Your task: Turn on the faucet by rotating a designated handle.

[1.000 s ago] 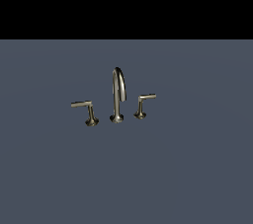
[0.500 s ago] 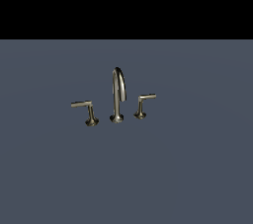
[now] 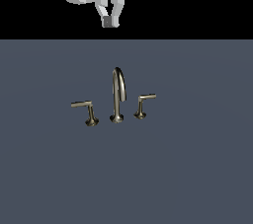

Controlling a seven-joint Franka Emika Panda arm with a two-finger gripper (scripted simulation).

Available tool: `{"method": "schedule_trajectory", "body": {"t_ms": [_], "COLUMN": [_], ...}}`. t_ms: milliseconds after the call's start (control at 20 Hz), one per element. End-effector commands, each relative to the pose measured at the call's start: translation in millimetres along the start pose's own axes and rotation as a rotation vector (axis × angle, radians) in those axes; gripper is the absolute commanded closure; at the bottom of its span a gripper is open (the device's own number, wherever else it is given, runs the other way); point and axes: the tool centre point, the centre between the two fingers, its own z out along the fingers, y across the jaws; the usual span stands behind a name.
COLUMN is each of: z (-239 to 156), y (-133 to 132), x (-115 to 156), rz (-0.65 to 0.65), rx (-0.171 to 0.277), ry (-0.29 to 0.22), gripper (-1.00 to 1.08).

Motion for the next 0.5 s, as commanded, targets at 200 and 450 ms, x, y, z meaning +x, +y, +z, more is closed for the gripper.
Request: {"method": "schedule_trajectory", "body": {"t_ms": [200, 450], "z": [41.3, 72.4], "y": [-13.8, -20.4], "x": [35.6, 63.8], "rz": [0.144, 0.253], "rx": [0.003, 0.004], "ry": [-0.001, -0.002], "gripper": [1.08, 1.08]}}
